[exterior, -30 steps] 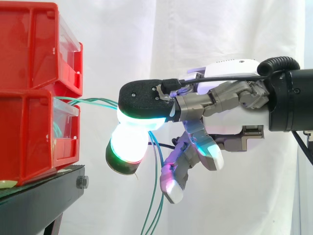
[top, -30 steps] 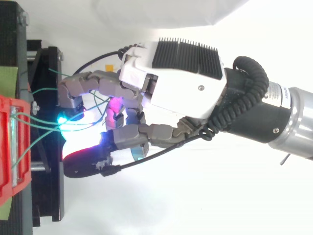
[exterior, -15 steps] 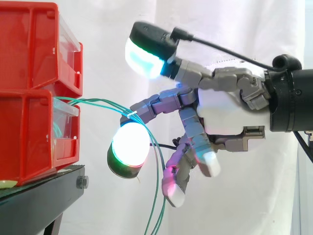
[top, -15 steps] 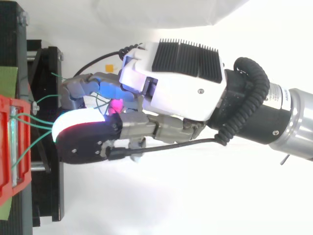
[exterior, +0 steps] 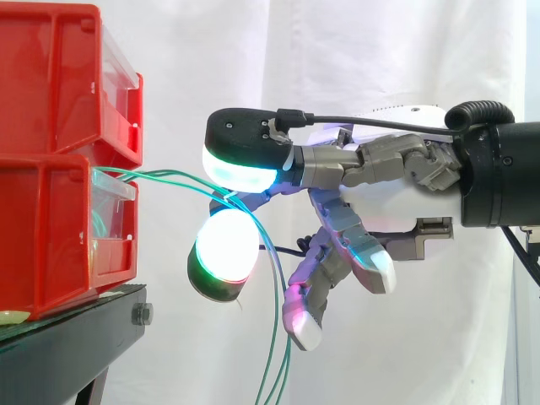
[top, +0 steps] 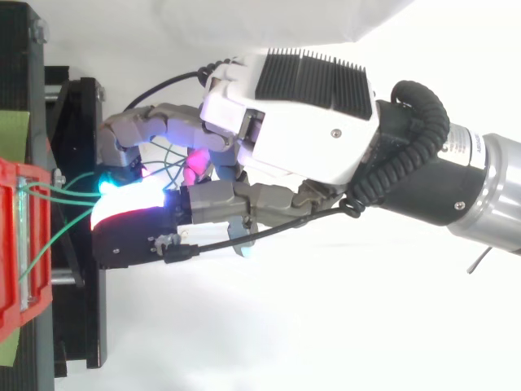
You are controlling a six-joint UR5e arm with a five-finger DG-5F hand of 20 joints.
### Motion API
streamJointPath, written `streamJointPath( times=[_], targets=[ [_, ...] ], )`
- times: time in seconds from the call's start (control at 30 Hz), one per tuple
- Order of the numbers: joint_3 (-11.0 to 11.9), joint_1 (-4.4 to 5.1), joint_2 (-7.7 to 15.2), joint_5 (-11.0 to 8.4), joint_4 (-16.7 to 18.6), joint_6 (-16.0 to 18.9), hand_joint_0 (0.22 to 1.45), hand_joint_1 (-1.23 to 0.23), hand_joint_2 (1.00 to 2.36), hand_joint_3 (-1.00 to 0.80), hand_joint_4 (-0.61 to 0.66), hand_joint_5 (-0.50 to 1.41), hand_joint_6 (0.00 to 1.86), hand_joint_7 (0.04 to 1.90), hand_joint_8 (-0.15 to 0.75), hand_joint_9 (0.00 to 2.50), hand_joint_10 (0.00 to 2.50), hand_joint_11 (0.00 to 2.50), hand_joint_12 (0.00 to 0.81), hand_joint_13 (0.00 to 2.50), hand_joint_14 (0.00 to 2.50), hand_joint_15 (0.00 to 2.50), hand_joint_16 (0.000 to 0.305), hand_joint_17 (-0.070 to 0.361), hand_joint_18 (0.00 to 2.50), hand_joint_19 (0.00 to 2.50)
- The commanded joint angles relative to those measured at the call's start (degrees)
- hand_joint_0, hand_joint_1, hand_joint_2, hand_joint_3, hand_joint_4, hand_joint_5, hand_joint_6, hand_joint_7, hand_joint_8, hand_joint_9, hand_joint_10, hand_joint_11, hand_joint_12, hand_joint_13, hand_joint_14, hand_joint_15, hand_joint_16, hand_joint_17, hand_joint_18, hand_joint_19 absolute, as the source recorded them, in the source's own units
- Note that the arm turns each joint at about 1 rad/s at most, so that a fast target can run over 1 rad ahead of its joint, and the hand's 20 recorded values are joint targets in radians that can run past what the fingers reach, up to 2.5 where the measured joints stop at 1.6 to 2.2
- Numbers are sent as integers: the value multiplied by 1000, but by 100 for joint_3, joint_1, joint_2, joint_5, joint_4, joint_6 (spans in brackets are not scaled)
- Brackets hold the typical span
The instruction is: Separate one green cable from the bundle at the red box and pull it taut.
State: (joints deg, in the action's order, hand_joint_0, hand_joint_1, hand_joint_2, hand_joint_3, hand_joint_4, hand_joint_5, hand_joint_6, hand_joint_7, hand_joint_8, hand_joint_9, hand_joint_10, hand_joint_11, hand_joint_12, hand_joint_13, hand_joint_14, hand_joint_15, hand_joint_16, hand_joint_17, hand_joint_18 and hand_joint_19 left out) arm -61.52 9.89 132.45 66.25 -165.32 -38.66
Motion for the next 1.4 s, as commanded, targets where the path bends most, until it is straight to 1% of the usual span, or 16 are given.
streamJointPath(
  times=[0.0, 0.27, 0.3, 0.4, 0.47, 0.53, 0.57, 0.63, 0.7, 0.73, 0.8, 0.87, 0.9, 0.97, 1.07, 1.37],
  targets=[
    [0, -5, 0, 2, 8, -133, 669, -369, 1000, -500, 21, 152, 503, 1297, 83, 2002, 5, 139, 428, 1298, 15, 557, 42, 95, 952, 659],
    [0, -5, 0, 2, 131, -590, 678, -384, 1000, -500, 21, 152, 503, 1297, 82, 2002, 8, 143, 426, 1297, 16, 554, 43, 96, 951, 665],
    [0, -5, 0, 2, 175, -740, 678, -386, 1000, -500, 15, 152, 503, 1297, 89, 2000, 6, 144, 425, 1299, 14, 549, 43, 96, 949, 659],
    [0, -5, 0, -7, 237, -889, 626, -330, 1000, -500, 34, 149, 503, 1312, 99, 1971, 3, 95, 421, 1288, 14, 544, 45, 101, 902, 674],
    [0, -5, 0, -7, 333, -1012, 525, -220, 1000, -500, 83, 148, 503, 1320, 117, 1957, 0, 38, 434, 1288, 13, 520, 52, 116, 914, 655],
    [0, -5, 0, -7, 377, -1047, 404, -22, 1000, -500, 153, 143, 504, 1294, 175, 1937, 0, 0, 483, 1320, 11, 449, 70, 157, 1007, 552],
    [0, -5, 0, -7, 412, -1065, 373, 68, 1000, -500, 181, 139, 505, 1278, 210, 1905, 0, 0, 498, 1301, 10, 414, 76, 172, 991, 472],
    [0, -5, 0, -7, 465, -1065, 351, 149, 1000, -500, 206, 132, 505, 1239, 233, 1845, 0, 0, 503, 1282, 9, 390, 81, 182, 978, 384],
    [0, -5, 0, -7, 483, -1074, 340, 231, 1000, -500, 209, 130, 505, 1235, 233, 1818, 0, 0, 507, 1230, 10, 355, 83, 187, 950, 412],
    [0, -5, 0, -7, 483, -1074, 340, 230, 1000, -500, 205, 131, 505, 1223, 232, 1819, 0, 0, 504, 1231, 10, 356, 83, 188, 947, 399],
    [0, -5, 0, -7, 483, -1074, 399, 205, 1000, -500, 129, 137, 504, 1261, 167, 1874, 0, 0, 456, 1230, 10, 383, 71, 159, 819, 472],
    [0, 4, 0, -7, 483, -1118, 489, 93, 1000, -500, 89, 144, 503, 1289, 107, 1957, 0, 0, 436, 1267, 11, 382, 59, 132, 802, 508],
    [0, 13, 0, -7, 483, -1188, 496, 80, 1000, -500, 90, 146, 503, 1277, 104, 1963, 0, 0, 442, 1277, 11, 378, 59, 133, 816, 507],
    [0, 22, 0, -33, 483, -1285, 538, -37, 1000, -500, 77, 147, 503, 1276, 82, 1996, 0, 0, 430, 1281, 11, 393, 52, 116, 814, 536],
    [-9, 22, 0, -86, 527, -1505, 581, -174, 1000, -500, 60, 147, 503, 1280, 83, 2000, 0, 22, 428, 1281, 13, 401, 48, 108, 835, 568],
    [0, 39, 0, -86, 562, -2067, 635, -315, 1000, -500, 49, 149, 503, 1272, 79, 2065, 5, 124, 432, 1320, 13, 447, 46, 103, 921, 602]
  ],
)
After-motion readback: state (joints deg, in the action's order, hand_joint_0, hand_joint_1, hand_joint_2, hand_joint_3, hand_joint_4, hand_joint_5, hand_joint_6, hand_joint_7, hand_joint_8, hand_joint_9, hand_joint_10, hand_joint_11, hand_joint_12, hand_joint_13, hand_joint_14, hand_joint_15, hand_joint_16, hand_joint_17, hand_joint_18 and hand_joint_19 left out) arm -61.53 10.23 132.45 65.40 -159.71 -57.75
